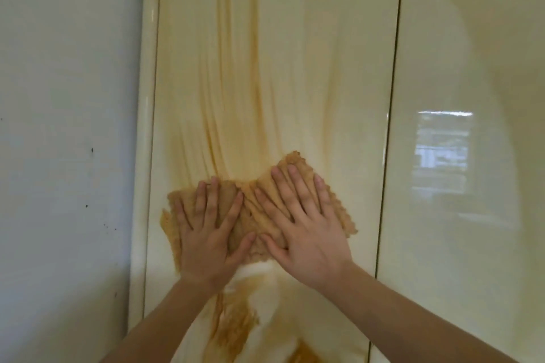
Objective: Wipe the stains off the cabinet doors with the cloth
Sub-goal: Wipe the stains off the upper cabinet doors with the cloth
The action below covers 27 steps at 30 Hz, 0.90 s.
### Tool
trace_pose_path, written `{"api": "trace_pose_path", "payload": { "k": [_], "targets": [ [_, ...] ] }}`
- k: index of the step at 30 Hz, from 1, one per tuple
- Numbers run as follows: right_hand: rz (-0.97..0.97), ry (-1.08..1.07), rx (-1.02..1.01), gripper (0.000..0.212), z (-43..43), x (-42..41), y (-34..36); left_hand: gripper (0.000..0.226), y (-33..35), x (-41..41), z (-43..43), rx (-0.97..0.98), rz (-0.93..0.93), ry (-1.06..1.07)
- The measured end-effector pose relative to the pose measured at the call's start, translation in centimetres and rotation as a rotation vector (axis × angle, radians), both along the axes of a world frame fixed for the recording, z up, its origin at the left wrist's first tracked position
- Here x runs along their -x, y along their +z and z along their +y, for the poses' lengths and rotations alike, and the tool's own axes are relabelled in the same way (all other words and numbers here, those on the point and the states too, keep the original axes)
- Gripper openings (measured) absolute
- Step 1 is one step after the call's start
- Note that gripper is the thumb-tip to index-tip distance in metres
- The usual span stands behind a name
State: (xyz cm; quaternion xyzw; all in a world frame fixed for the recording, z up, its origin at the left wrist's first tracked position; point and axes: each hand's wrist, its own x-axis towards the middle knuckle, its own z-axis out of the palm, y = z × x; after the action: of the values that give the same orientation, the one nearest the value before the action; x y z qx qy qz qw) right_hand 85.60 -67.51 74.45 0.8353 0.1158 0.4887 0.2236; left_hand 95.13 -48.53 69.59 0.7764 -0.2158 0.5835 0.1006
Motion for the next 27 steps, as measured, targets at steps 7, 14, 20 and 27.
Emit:
{"api": "trace_pose_path", "payload": {
  "k": [7, 14, 20, 27],
  "targets": [
    [-0.056, -0.010, -0.005, 0.074, -6.7, 3.6, -7.6, 0.077, -7.9, 3.1, -4.5, -0.024, 0.080, 0.012],
    [-0.172, -0.085, -0.159, 0.075, -8.5, 4.0, 2.1, 0.081, 4.5, 3.6, -6.9, -0.077, 0.054, -0.028],
    [-0.339, -0.119, -0.399, 0.079, -7.3, 2.4, 17.2, 0.079, 22.2, 2.8, -7.7, -0.128, -0.088, -0.051],
    [-0.421, -0.196, -0.487, 0.078, -6.6, 1.1, 36.5, 0.077, 43.0, 1.9, -7.6, -0.160, -0.160, -0.090]
  ]
}}
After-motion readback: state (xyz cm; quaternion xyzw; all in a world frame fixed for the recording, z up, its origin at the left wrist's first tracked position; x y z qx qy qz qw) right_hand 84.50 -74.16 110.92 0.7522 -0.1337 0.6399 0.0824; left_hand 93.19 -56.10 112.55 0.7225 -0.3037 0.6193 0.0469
